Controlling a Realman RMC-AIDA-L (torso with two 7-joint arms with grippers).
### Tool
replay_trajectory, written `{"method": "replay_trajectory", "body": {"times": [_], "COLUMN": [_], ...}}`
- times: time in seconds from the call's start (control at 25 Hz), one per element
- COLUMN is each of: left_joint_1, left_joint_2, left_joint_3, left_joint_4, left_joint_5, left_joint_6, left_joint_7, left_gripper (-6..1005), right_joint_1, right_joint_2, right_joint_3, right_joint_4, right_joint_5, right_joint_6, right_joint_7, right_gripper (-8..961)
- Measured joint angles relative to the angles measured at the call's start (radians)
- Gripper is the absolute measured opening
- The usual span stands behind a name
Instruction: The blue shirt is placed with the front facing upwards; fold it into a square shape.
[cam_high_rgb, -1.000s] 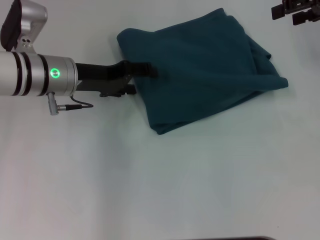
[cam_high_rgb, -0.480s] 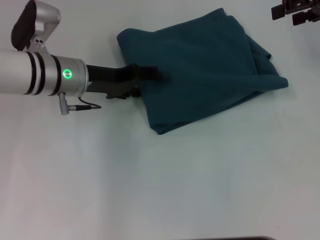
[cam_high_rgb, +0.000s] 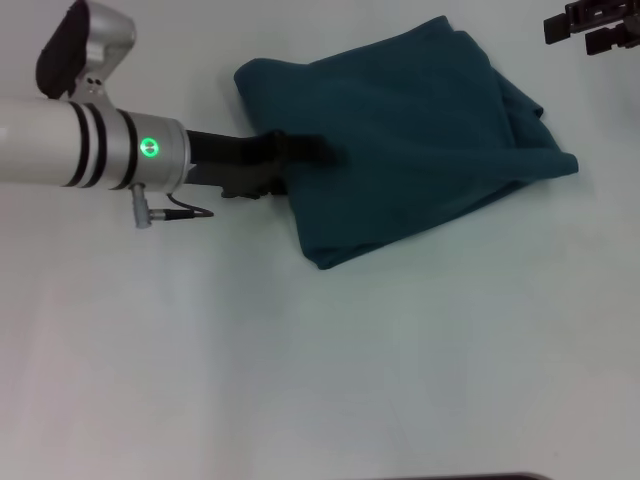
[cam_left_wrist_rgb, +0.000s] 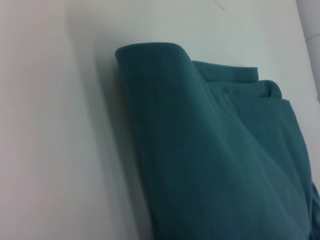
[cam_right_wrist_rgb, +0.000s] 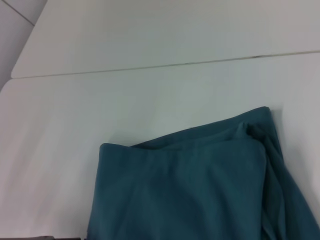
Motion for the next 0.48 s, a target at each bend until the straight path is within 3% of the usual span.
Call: {"method": "replay_trajectory", "body": {"times": [0.2,0.48], "left_joint_1": [-0.04,-0.045], "left_joint_2": [0.0,0.0], "left_joint_3": [0.018,0.034], "left_joint_4": [0.032,0.02], "left_joint_5": [0.0,0.0], "left_joint_6": [-0.018,-0.021], "left_joint_7": [0.005,0.005], "left_gripper": [875,838], "right_joint_1": [0.004,0.0], "right_joint_2": [0.003,0.003], "right_joint_3": [0.0,0.0], "right_joint_4": [0.0,0.0], "right_joint_5": [0.0,0.0], "right_joint_6": [-0.001,-0.001], "right_joint_7": [0.0,0.0], "right_gripper": [897,897]}}
